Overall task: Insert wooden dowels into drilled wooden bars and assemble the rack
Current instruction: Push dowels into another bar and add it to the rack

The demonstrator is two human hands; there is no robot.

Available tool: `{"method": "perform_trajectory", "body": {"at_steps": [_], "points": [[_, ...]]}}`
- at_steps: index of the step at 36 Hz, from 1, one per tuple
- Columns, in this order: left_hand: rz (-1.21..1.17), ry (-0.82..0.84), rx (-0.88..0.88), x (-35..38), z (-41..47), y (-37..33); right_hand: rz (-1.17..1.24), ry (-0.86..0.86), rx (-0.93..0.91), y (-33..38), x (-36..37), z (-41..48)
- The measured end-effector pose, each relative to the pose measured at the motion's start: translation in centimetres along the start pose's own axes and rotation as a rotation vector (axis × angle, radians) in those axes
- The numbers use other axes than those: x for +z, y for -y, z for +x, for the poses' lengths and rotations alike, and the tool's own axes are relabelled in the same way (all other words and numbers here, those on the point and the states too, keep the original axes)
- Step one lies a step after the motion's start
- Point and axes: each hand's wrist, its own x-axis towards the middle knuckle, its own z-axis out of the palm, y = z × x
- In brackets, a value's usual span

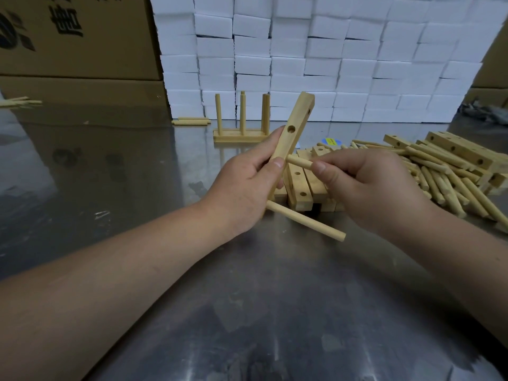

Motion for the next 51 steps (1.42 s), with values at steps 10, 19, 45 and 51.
{"method": "perform_trajectory", "body": {"at_steps": [10, 19, 45, 51], "points": [[-0.004, 0.005, 0.026, -0.1, 0.1, 0.2, -0.036, 0.010, 0.041, 0.3, -0.1, 0.1], [-0.096, -0.041, -0.065, 0.1, 0.3, 1.1, -0.041, -0.082, 0.082, 0.5, -0.6, 0.2], [-0.122, -0.100, -0.150, -0.3, 0.6, 1.9, -0.755, 0.241, 0.677, -8.3, -4.2, 3.1], [-0.136, -0.087, -0.159, -0.3, 0.5, 1.7, -0.805, 0.338, 0.714, -7.8, -3.6, 3.1]]}}
